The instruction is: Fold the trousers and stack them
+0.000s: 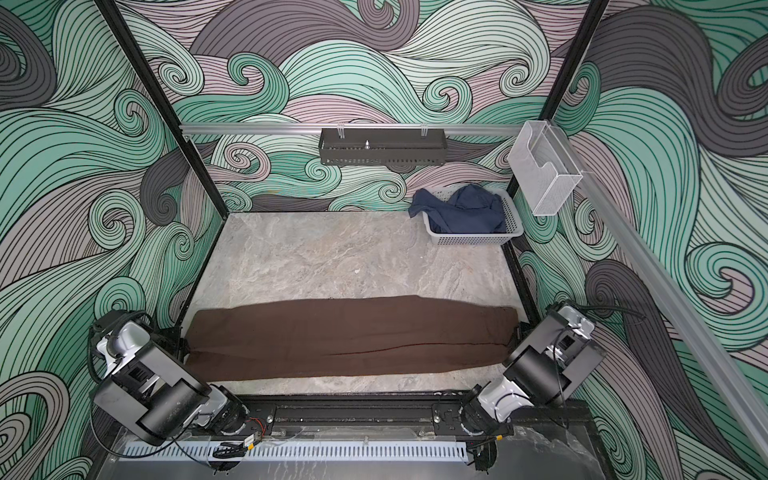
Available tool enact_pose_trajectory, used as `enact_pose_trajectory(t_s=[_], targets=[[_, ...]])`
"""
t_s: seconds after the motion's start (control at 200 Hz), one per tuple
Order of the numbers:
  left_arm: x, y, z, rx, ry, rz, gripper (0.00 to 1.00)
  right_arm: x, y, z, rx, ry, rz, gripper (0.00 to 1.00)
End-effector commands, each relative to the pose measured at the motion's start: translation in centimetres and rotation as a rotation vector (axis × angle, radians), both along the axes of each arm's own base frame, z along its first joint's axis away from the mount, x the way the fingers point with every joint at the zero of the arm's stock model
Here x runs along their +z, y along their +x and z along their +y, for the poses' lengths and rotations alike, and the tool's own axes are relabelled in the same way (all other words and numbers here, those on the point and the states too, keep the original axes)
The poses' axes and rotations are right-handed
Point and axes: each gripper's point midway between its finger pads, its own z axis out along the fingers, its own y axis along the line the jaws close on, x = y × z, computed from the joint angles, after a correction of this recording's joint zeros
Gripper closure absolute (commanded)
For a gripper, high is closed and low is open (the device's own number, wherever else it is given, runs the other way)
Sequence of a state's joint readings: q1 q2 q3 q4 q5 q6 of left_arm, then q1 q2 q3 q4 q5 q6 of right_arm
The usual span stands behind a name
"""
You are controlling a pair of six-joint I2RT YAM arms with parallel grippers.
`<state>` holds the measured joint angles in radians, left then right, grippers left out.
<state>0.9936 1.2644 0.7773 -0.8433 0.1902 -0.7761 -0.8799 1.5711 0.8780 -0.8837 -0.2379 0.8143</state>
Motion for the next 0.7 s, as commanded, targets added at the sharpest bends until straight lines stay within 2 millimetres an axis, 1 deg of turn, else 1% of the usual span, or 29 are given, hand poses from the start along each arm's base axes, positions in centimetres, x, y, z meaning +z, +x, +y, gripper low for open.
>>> enact_pose_trajectory(t_s=[0.0,0.195,0.295,0.385,0.445,0.59,0.63,0.69], targets=[[-0.5,-0.7,0.1,0.012,-0.004,0.032,1.0,-0.6,-1.3,0.0,-0.004,0.0,0.059,0.65],[-0.8,-0.7,-0.1,0.011,-0.019,0.032,1.0,0.5,-1.2,0.6,0.0,0.015,0.075,0.44],[-0.9,-0.6,-0.1,0.013,-0.022,0.031,1.0,1.7,-0.8,1.1,0.023,0.01,0.096,0.33],[-0.9,-0.6,-0.1,0.013,-0.023,0.031,1.0,3.1,0.0,1.8,0.064,-0.009,0.113,0.25],[-1.0,-0.7,-0.1,0.013,-0.025,0.033,1.0,4.0,0.4,2.1,0.078,-0.023,0.115,0.15],[-1.0,-0.6,-0.1,0.013,-0.026,0.032,1.0,5.8,1.1,2.6,0.101,-0.035,0.11,0.11],[-0.9,-0.6,-0.1,0.013,-0.025,0.031,1.0,6.3,1.4,2.9,0.115,-0.038,0.105,0.11],[-0.8,-0.5,0.0,0.012,-0.024,0.028,1.0,6.8,2.0,3.8,0.15,-0.04,0.093,0.11]])
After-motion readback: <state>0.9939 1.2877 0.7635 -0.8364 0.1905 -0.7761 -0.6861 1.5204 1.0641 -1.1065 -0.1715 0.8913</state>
